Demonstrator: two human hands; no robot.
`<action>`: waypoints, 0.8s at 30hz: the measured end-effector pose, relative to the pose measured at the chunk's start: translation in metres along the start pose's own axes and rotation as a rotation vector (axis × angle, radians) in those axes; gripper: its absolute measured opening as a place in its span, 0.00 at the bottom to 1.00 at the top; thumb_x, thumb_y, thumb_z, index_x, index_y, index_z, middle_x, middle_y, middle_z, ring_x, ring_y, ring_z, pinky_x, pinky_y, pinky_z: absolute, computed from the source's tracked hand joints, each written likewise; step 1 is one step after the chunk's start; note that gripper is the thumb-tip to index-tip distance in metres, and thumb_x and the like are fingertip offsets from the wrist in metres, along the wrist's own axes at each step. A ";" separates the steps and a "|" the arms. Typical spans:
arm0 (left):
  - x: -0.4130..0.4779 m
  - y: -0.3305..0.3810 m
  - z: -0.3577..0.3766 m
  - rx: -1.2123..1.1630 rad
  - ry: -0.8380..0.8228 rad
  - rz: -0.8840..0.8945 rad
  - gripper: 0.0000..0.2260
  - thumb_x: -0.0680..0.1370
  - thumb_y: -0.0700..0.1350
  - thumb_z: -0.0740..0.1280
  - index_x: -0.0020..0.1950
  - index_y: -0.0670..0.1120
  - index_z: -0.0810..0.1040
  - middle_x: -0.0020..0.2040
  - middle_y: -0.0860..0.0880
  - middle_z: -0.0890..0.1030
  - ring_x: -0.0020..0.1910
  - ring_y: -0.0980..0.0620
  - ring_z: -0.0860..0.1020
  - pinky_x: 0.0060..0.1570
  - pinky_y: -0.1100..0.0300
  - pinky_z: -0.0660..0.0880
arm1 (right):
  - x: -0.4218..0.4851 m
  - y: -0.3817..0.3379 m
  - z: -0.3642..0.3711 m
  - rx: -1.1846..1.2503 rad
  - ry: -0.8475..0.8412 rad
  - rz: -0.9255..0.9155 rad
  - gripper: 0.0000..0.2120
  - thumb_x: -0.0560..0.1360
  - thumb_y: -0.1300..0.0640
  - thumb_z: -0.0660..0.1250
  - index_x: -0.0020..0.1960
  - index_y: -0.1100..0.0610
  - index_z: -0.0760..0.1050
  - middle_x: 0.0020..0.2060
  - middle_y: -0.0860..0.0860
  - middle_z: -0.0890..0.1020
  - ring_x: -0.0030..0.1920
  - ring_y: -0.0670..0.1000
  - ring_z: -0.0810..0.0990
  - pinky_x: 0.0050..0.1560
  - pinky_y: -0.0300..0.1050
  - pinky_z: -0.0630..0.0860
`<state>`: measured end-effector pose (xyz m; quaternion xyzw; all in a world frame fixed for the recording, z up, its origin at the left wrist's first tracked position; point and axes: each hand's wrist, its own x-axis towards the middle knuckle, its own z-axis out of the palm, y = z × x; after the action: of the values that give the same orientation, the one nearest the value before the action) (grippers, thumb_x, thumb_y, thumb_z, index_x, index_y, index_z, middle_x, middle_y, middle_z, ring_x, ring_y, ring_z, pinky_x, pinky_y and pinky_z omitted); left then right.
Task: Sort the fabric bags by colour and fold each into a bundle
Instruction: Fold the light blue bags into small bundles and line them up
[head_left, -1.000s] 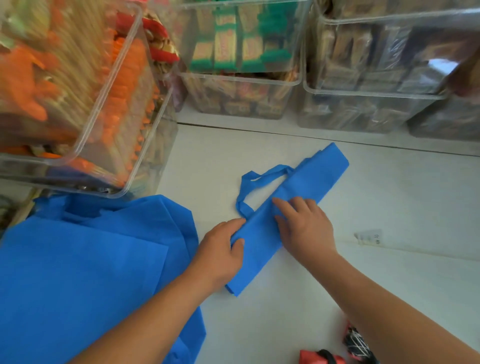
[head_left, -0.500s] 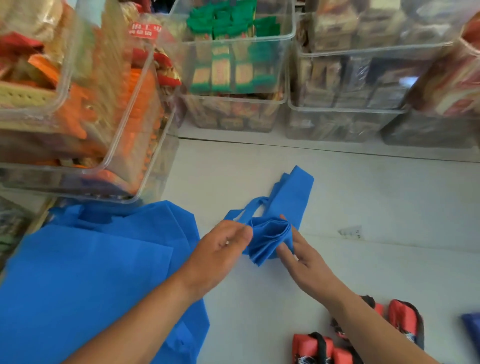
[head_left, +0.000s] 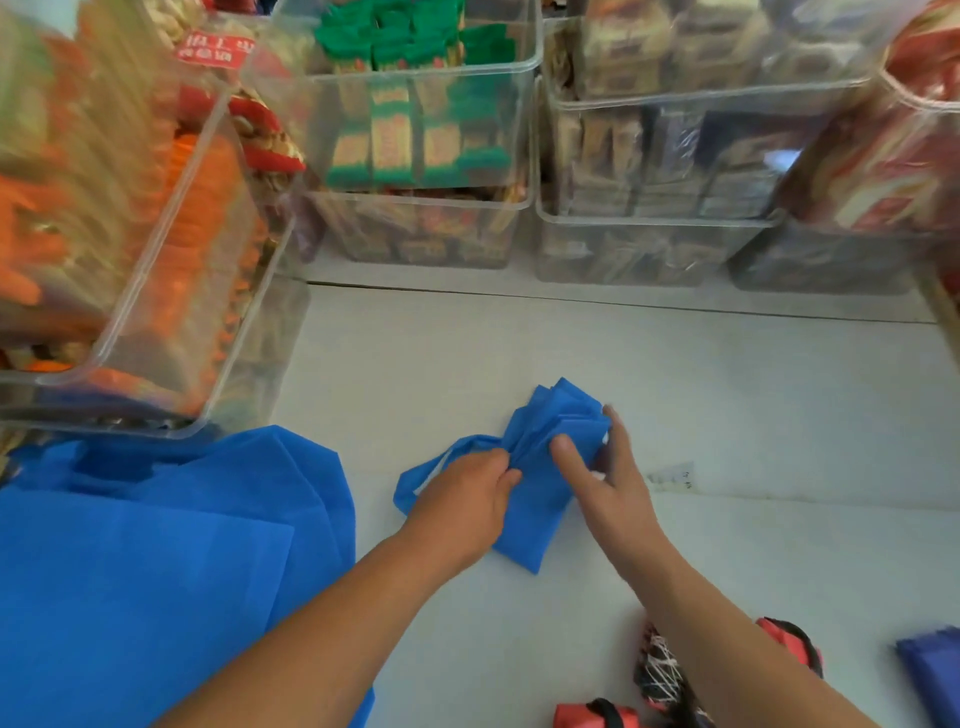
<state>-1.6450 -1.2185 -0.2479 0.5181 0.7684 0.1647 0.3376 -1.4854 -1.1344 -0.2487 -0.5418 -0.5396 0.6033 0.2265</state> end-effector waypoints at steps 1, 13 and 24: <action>0.011 0.001 0.003 0.049 0.004 0.012 0.11 0.86 0.51 0.57 0.46 0.48 0.69 0.46 0.49 0.75 0.45 0.46 0.75 0.49 0.47 0.74 | 0.016 0.000 -0.004 -0.108 0.037 -0.016 0.33 0.79 0.41 0.69 0.79 0.43 0.61 0.62 0.43 0.79 0.57 0.45 0.81 0.57 0.45 0.79; 0.025 -0.029 -0.007 0.334 0.115 0.112 0.17 0.82 0.64 0.58 0.49 0.52 0.74 0.43 0.54 0.77 0.44 0.50 0.77 0.42 0.51 0.74 | 0.094 0.008 -0.002 -0.844 0.076 -0.133 0.17 0.80 0.34 0.61 0.64 0.39 0.74 0.58 0.44 0.67 0.52 0.49 0.76 0.44 0.45 0.71; 0.005 -0.055 -0.001 0.610 0.014 0.611 0.36 0.81 0.69 0.58 0.83 0.50 0.59 0.84 0.50 0.54 0.84 0.52 0.48 0.79 0.47 0.49 | 0.113 0.008 0.004 -0.739 0.020 -0.159 0.15 0.79 0.37 0.65 0.62 0.42 0.77 0.55 0.44 0.70 0.47 0.49 0.78 0.44 0.46 0.73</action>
<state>-1.6840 -1.2366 -0.2820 0.7968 0.5954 0.0256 0.0995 -1.5217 -1.0414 -0.3026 -0.5493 -0.7590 0.3431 0.0670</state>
